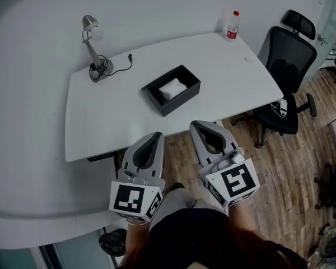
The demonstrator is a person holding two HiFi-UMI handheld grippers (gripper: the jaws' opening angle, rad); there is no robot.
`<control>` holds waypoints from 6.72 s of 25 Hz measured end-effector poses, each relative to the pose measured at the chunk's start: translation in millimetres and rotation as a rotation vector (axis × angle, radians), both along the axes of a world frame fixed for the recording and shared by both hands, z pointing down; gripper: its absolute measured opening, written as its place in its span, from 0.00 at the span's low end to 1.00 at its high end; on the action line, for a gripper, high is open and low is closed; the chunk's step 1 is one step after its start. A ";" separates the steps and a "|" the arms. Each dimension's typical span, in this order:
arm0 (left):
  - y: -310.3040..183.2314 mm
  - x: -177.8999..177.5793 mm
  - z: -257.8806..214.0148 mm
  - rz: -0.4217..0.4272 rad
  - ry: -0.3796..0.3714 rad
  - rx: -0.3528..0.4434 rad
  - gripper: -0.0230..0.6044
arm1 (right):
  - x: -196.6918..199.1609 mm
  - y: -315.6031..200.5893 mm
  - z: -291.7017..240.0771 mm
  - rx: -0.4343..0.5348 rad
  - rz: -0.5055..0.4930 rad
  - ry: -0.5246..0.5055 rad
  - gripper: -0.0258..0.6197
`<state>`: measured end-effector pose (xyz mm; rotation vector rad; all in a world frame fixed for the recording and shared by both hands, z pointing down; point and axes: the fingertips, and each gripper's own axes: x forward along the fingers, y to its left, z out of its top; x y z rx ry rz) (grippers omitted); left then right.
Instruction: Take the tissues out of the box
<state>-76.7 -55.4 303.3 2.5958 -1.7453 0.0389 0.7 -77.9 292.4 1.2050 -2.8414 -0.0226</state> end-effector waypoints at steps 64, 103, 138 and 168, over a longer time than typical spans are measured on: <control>-210.2 -67.1 6.1 0.014 0.063 -0.016 0.08 | -76.4 -201.8 61.3 -0.149 -0.118 0.314 0.31; -272.0 -91.9 42.9 0.008 0.148 -0.107 0.08 | -96.3 -230.7 194.0 -0.605 -0.230 0.778 0.51; -244.7 -94.8 38.3 -0.033 0.132 -0.098 0.08 | -87.2 -237.3 201.4 -0.580 -0.150 0.885 0.39; -164.4 -82.4 4.3 -0.030 0.063 -0.019 0.08 | -73.2 -217.4 113.4 -0.228 0.009 0.574 0.39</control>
